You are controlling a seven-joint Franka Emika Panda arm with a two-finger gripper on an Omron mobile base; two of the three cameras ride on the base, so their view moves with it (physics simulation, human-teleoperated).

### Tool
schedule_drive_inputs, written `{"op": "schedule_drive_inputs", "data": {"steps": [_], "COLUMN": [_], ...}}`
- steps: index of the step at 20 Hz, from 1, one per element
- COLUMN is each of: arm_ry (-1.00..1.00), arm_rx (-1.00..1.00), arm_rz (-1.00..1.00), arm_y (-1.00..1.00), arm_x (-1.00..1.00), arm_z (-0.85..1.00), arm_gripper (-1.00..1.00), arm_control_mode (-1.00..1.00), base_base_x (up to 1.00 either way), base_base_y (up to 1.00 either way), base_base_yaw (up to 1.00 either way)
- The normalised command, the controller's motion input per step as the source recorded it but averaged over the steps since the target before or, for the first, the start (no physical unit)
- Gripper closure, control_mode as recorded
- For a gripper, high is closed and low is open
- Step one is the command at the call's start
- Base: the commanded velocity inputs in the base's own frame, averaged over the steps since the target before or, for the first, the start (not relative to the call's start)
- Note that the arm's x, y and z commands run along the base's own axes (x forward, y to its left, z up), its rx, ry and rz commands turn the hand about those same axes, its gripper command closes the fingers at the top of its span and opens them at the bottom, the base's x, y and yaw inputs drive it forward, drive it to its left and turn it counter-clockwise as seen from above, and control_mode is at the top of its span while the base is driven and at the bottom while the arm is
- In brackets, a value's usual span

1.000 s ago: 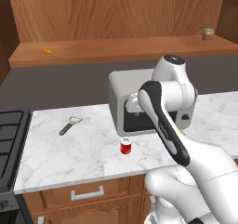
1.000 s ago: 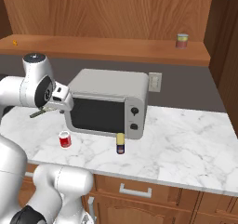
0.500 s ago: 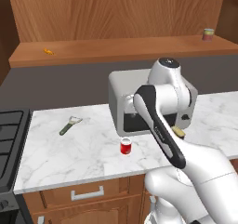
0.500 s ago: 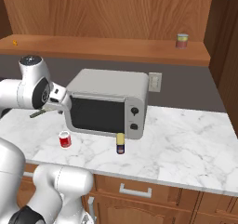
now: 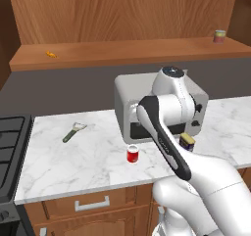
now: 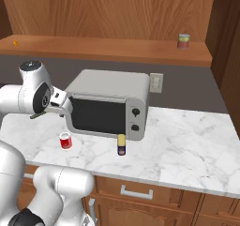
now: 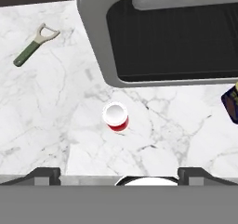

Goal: Pick the cans from the counter and place them in their designated side in the cabinet.

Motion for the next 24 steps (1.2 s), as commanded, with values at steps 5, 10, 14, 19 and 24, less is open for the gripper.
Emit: {"op": "schedule_drive_inputs", "data": {"steps": [5,10,14,19,24], "arm_ry": [0.00,0.00,0.00,0.00,0.00], "arm_rx": [0.00,0.00,0.00,0.00,0.00], "arm_rz": [-0.01,0.00,0.00,0.00,0.00], "arm_y": [0.02,0.07,0.09,0.03,0.03], "arm_x": [0.12,0.12,0.11,0.07,0.06], "arm_z": [-0.13,-0.09,-0.11,-0.13,-0.16], "arm_gripper": [-1.00,-1.00,-1.00,-1.00,-1.00], "arm_control_mode": [-1.00,-1.00,-1.00,-1.00,-1.00], "base_base_x": [0.00,0.00,0.00,0.00,0.00], "base_base_y": [0.00,0.00,0.00,0.00,0.00], "base_base_yaw": [0.00,0.00,0.00,0.00,0.00]}}
